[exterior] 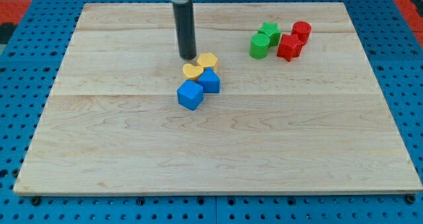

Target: Move the red star vertically to the bottom side of the green circle

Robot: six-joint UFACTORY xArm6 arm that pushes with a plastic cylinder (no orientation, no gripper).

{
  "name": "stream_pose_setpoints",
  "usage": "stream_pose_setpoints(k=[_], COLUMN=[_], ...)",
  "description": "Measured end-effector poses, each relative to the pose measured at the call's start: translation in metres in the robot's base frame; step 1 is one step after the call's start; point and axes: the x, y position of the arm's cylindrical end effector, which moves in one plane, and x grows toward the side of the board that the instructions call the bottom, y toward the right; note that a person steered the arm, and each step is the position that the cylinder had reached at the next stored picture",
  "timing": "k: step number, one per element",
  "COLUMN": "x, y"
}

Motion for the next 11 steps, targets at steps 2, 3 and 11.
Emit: stream_pose_setpoints(k=[2, 3, 11], x=[-0.035, -0.048, 0.118], y=[0.147, 0.148, 0.118])
